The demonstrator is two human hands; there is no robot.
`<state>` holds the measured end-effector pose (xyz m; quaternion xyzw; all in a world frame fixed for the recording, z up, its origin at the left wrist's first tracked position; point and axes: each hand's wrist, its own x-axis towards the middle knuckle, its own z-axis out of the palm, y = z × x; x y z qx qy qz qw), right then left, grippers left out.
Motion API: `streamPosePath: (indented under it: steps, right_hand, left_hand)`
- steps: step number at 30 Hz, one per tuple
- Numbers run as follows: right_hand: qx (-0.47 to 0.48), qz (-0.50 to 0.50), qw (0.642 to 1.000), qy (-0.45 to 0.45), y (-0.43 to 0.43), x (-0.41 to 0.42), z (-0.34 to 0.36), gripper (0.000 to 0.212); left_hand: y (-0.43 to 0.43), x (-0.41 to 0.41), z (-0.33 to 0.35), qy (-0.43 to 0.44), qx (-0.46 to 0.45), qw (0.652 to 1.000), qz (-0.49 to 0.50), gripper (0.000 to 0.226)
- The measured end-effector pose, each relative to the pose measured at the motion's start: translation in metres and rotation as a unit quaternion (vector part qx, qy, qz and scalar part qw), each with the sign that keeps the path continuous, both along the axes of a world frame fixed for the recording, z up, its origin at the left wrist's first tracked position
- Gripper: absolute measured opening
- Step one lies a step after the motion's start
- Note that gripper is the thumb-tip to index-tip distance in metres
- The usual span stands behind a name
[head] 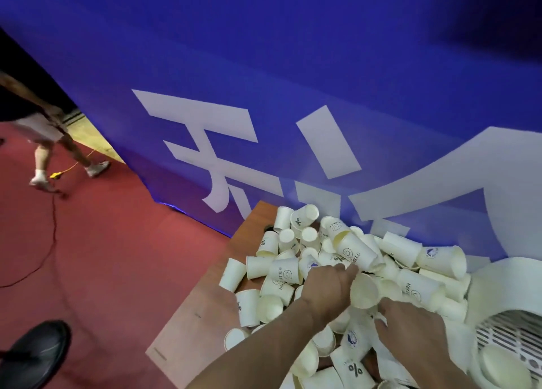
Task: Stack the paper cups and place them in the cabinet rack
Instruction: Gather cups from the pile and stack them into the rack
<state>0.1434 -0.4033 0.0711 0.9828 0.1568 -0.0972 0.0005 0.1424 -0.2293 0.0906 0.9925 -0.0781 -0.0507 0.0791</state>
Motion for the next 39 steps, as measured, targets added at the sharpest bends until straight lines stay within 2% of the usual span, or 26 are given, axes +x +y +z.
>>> streamPosePath:
  steps: [5, 7, 9, 11, 14, 18, 23, 27, 34, 39]
  right_hand:
    - [-0.003, -0.023, 0.999, -0.028, -0.023, -0.012, 0.012, 0.010]
    - [0.032, -0.042, 0.998, -0.035, -0.038, -0.014, 0.015, 0.018]
    - [0.036, -0.054, 0.996, -0.066, -0.055, -0.016, 0.021, 0.023]
    - [0.012, -0.065, 0.996, -0.065, -0.073, -0.021, 0.024, 0.009]
    - [0.014, -0.105, 0.992, -0.075, -0.104, -0.029, 0.033, 0.013]
    - [0.039, -0.148, 0.986, -0.072, -0.150, -0.039, 0.035, 0.017]
    - [0.071, -0.195, 0.971, -0.119, -0.214, -0.051, 0.027, 0.023]
    - [0.112, -0.195, 0.960, -0.169, -0.261, -0.062, 0.014, 0.016]
    - [0.154, -0.210, 0.956, -0.132, -0.304, -0.073, -0.030, 0.013]
    - [0.183, -0.168, 0.960, -0.132, -0.311, -0.068, -0.053, 0.019]
  left_hand:
    - [-0.014, -0.008, 0.011, 0.012, -0.109, 0.994, 0.013, 0.032]
    - [-0.021, -0.010, 0.014, 0.031, -0.133, 0.991, -0.011, 0.035]
    - [-0.033, -0.009, 0.017, 0.042, -0.129, 0.990, -0.049, 0.040]
    - [-0.049, -0.009, 0.020, 0.032, -0.114, 0.989, -0.084, 0.044]
    - [-0.076, -0.008, 0.024, -0.023, -0.108, 0.983, -0.144, 0.032]
    - [-0.112, -0.004, 0.020, -0.072, -0.096, 0.960, -0.251, 0.018]
    - [-0.165, -0.003, 0.010, -0.137, -0.095, 0.928, -0.332, 0.026]
    - [-0.207, -0.001, -0.002, -0.151, -0.069, 0.927, -0.336, 0.026]
    - [-0.245, -0.003, -0.041, -0.078, -0.048, 0.943, -0.319, 0.018]
    - [-0.253, 0.001, -0.065, -0.064, -0.034, 0.955, -0.288, 0.027]
